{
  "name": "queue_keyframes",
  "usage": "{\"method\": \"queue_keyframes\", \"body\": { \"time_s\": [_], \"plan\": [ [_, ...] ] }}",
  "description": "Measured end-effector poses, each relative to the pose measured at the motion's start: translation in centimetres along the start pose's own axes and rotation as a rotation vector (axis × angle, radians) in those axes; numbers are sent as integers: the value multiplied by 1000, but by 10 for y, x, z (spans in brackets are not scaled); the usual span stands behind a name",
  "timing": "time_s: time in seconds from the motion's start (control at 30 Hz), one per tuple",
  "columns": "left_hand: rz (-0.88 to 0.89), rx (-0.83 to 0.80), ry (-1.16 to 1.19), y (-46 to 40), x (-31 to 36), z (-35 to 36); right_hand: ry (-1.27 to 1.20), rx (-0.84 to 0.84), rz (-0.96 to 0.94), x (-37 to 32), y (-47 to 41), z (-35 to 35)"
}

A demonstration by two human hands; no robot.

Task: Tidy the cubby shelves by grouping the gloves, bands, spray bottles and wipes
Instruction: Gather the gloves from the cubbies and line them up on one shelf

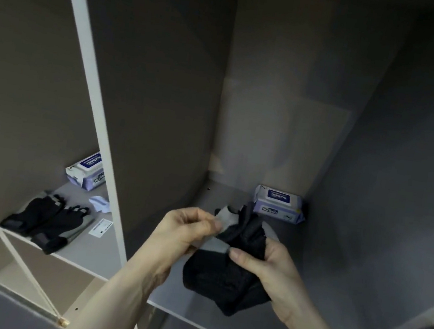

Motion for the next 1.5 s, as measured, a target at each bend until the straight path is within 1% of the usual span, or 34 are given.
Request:
{"method": "queue_keyframes", "body": {
  "time_s": [0.07,0.13,0.17,0.2,0.27,0.3,0.33,0.43,0.5,0.53,0.6,0.67,0.73,0.83,0.93,1.1,1.23,1.27,1.33,1.4,1.43,1.5],
  "plan": [
    [100,97,42,1,6,-7,-69,-9,7,0,-1,0],
    [236,212,-19,7,16,-13,-137,-22,26,2,-1,4],
    [270,231,-48,10,17,-13,-154,-23,34,4,-1,6],
    [254,220,-60,11,13,-11,-163,-16,38,5,-1,7],
    [122,116,-33,10,-2,-3,-178,5,32,8,-1,7],
    [69,62,-10,10,-9,0,-199,2,31,9,0,9],
    [55,45,11,11,-11,0,-240,-25,34,10,1,13],
    [113,145,111,11,-7,-18,-389,-226,48,11,10,37],
    [144,177,203,11,-5,-25,-412,-288,45,13,15,45],
    [147,193,276,11,-5,-28,-419,-275,44,15,14,43],
    [154,264,414,14,-5,-41,-452,-184,58,20,10,33],
    [171,360,457,17,-4,-58,-480,-92,54,22,6,19],
    [168,412,462,19,-4,-70,-484,-37,42,20,5,9],
    [187,449,413,21,0,-76,-517,3,32,16,2,-1],
    [210,479,308,22,4,-78,-584,-3,53,15,1,-3],
    [297,535,33,30,17,-64,-624,8,45,13,1,-3],
    [285,511,-10,27,13,-35,-573,63,-10,8,4,8],
    [270,479,-1,25,10,-26,-535,71,-30,6,5,13],
    [209,366,89,18,-2,-6,-437,67,-70,3,9,27],
    [138,252,193,12,-12,12,-290,62,-112,2,12,37],
    [118,229,222,10,-14,17,-190,60,-135,2,13,40],
    [91,216,281,7,-16,21,84,52,-187,0,15,46]
  ]
}}
Point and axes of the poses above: each hand's wrist, its own y-axis away from the middle knuckle, its own z-axis out of the palm, x = y × z, the point moved 10 cm from there along -y, towards the middle knuckle, and after that the axes turned 2 degrees about y, right-handed, at the moved point
